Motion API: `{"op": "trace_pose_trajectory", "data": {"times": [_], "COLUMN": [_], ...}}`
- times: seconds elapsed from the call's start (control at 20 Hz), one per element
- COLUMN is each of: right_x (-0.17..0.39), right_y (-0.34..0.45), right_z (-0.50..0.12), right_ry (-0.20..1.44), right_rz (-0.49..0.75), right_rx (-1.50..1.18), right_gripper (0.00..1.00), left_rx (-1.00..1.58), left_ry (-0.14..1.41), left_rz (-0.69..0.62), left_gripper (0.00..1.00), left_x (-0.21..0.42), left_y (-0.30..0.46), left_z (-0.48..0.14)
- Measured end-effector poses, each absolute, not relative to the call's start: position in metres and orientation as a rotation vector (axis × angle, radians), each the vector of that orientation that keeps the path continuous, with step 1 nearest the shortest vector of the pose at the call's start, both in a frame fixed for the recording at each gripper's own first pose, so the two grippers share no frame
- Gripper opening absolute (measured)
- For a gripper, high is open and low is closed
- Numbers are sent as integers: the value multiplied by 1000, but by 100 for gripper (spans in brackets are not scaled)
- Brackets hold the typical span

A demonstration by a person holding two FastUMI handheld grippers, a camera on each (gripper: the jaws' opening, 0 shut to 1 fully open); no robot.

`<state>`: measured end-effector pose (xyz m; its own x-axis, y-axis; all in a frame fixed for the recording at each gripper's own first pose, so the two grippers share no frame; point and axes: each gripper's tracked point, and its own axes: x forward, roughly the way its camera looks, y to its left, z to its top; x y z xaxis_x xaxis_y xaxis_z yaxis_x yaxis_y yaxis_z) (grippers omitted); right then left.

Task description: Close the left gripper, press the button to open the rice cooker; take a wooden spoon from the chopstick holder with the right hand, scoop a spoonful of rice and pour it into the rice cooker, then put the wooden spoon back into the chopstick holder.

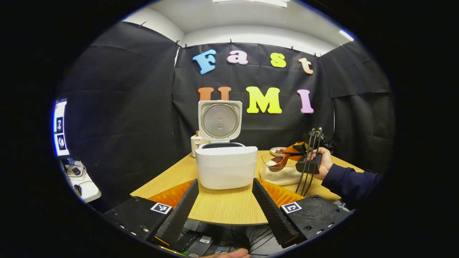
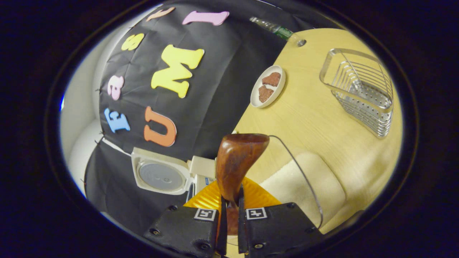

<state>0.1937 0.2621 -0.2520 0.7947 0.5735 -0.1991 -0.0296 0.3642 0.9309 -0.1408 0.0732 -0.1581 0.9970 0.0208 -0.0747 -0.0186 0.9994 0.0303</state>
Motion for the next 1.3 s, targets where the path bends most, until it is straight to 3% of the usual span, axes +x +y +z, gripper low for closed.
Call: {"op": "trace_pose_trajectory", "data": {"times": [0.2,0.5,0.85,1.3], "right_x": [194,187,192,212], "right_y": [236,194,189,246], "right_z": [-238,-162,-136,-127], "right_ry": [531,392,371,440], "right_rz": [422,614,571,486], "right_rx": [1294,1648,1571,1304], "right_gripper": [17,16,16,16], "left_rx": [29,43,25,-6], "left_ry": [84,83,50,1], "left_rz": [13,36,22,-8], "left_gripper": [95,95,95,95], "left_x": [-140,-143,-155,-170], "left_y": [71,77,81,87], "left_z": [-162,-161,-149,-140]}}
